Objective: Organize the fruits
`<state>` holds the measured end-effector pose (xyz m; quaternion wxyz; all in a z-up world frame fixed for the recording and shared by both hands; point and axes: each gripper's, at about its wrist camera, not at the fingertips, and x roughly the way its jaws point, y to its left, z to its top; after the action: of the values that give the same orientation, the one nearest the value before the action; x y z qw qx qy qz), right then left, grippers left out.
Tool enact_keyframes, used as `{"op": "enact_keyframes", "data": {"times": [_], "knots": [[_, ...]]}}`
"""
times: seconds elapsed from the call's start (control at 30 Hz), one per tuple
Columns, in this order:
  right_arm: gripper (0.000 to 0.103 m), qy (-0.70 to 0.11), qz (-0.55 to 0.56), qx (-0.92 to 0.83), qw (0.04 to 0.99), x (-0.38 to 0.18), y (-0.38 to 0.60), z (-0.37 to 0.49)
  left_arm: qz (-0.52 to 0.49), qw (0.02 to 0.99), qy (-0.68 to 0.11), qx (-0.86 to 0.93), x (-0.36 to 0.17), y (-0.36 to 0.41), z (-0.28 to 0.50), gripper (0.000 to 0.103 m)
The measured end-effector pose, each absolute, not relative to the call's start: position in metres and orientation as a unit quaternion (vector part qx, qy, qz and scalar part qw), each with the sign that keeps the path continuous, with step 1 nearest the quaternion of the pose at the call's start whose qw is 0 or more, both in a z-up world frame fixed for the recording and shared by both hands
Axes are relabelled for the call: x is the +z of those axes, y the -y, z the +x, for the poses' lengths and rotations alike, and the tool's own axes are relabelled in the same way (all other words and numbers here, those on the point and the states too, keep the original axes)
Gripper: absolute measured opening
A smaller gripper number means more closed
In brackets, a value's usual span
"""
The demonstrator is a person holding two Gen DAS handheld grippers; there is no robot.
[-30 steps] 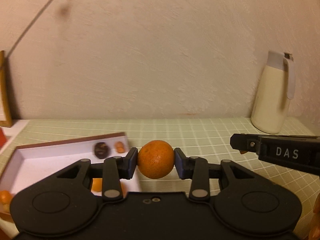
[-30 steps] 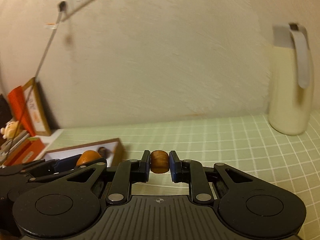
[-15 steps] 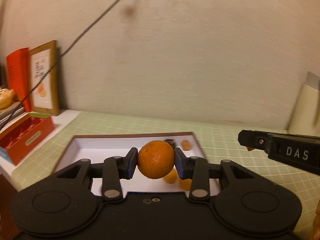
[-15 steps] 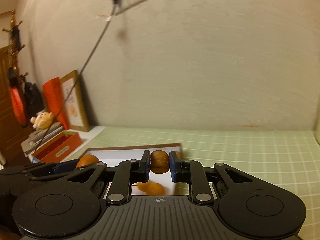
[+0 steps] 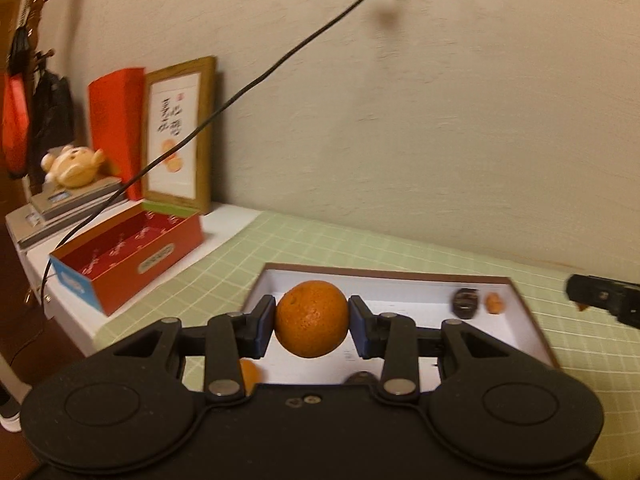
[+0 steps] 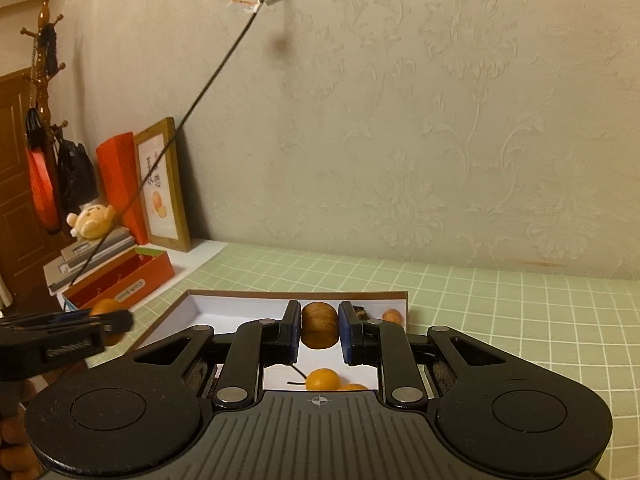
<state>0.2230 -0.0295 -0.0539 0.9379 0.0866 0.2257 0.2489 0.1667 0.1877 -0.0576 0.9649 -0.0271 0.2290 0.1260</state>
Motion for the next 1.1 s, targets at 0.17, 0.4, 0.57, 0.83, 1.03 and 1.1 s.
{"op": "enact_keyframes", "data": {"times": [0.17, 0.4, 0.57, 0.83, 1.03, 1.1], "knots": [[0.020, -0.233, 0.085, 0.239, 0.939, -0.060, 0.026, 0.235, -0.030, 0.963, -0.233, 0.135, -0.063, -0.197, 0.174, 0.030], [0.020, -0.243, 0.071, 0.233, 0.939, -0.068, 0.015, 0.249, -0.032, 0.962, -0.237, 0.131, -0.069, -0.204, 0.191, 0.030], [0.020, -0.254, 0.070, 0.226, 0.938, -0.076, 0.010, 0.260, -0.029, 0.960, -0.247, 0.131, -0.075, -0.210, 0.200, 0.030], [0.069, -0.271, 0.062, 0.198, 0.940, -0.085, -0.001, 0.283, -0.012, 0.954, -0.275, 0.119, -0.088, -0.218, 0.228, 0.093], [0.103, -0.229, 0.080, 0.198, 0.950, -0.076, 0.008, 0.274, -0.010, 0.964, -0.237, 0.118, -0.067, -0.212, 0.215, 0.097], [0.103, -0.232, 0.087, 0.204, 0.947, -0.076, 0.011, 0.272, -0.002, 0.964, -0.235, 0.121, -0.066, -0.208, 0.212, 0.097]]}}
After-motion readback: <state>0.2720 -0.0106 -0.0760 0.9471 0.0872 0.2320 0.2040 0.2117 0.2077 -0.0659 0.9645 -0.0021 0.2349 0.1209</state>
